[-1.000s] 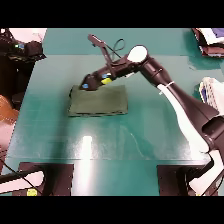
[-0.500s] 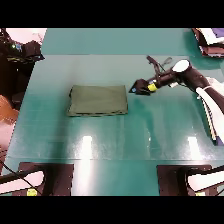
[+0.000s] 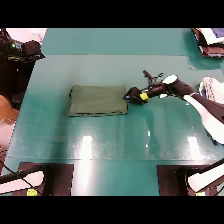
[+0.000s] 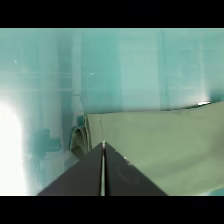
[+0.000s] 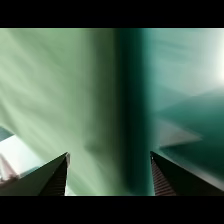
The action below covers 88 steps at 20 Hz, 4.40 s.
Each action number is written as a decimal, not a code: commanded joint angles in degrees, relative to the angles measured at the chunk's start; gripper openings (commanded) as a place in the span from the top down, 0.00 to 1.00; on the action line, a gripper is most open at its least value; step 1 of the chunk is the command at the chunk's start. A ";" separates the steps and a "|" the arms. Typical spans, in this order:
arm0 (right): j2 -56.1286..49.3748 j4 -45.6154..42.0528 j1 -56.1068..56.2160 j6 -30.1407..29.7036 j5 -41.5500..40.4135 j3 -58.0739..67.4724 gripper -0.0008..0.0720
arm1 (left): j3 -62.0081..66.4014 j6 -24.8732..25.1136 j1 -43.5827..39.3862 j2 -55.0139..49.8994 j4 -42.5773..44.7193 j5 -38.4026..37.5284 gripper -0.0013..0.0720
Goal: Fold the shirts.
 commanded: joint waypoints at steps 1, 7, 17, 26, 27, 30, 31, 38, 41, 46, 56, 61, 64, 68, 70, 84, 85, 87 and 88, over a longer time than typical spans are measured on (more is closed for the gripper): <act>-6.97 6.40 5.31 0.02 -0.35 6.99 0.21 | -0.02 0.00 0.04 0.04 -1.40 0.02 0.94; -11.63 6.01 8.15 -2.97 2.49 17.49 0.96 | -0.02 0.04 -0.37 0.04 -7.45 -1.14 0.94; 8.68 -13.31 -21.24 1.73 8.46 18.53 0.96 | -0.02 0.24 -18.95 0.04 -7.13 3.82 0.94; 14.86 -14.93 -53.57 1.77 6.49 18.53 0.96 | -0.02 0.17 -29.07 0.04 -7.06 13.09 0.94; 14.82 -14.16 -55.52 1.77 5.40 18.53 0.96 | -0.02 0.09 -29.49 0.04 -6.99 13.07 0.94; 14.84 -9.57 -59.49 1.60 1.77 18.58 0.96 | -0.02 0.00 -29.51 0.04 -6.73 13.11 0.94; 14.84 -7.37 -60.06 1.07 0.92 18.73 0.96 | -0.02 0.00 -29.51 0.04 -6.60 13.11 0.94; 14.84 -6.29 -61.35 -0.79 6.56 33.92 0.96 | -0.02 0.02 -29.51 -0.20 -6.56 13.03 0.94; 14.99 -10.08 -63.58 1.11 14.43 38.29 0.96 | -0.02 0.04 -29.51 -0.20 -6.54 12.94 0.94; 21.18 -19.71 -68.24 2.32 22.08 31.71 0.96 | -0.02 0.07 -29.51 -0.20 -6.54 10.99 0.94; 40.24 -36.92 -83.12 3.17 26.03 -2.84 0.55 | -0.02 1.55 -29.51 -0.20 -6.51 9.81 0.94; 42.99 -36.44 -86.79 3.76 25.53 -6.82 0.36 | -0.02 1.55 -29.51 -0.20 -6.51 8.90 0.94; 42.86 -29.31 -82.62 3.74 23.08 -3.48 0.36 | -0.02 1.55 -29.51 -0.20 -6.51 9.03 0.94; 42.82 -18.75 -67.82 3.74 18.45 1.40 0.36 | 0.00 1.46 -29.51 -0.17 -6.78 8.92 0.94; 42.64 -19.82 -57.46 3.72 15.76 3.10 0.36 | 0.00 1.49 -29.51 -0.17 -6.93 9.44 0.94; 29.79 -20.94 -21.49 3.69 15.26 14.08 0.96 | 0.00 1.49 -29.51 -0.17 -6.95 14.64 0.94; 29.81 -20.92 -21.49 3.67 15.30 14.08 0.96 | 0.00 1.49 -29.51 -0.17 -6.95 14.67 0.94; 29.83 -20.87 -22.10 3.69 15.52 14.08 0.96 | 0.00 1.49 -29.51 -0.17 -6.93 14.84 0.94; 29.81 -20.83 -22.21 3.69 15.52 14.08 0.96 | 0.00 1.49 -29.51 -0.17 -6.95 14.91 0.94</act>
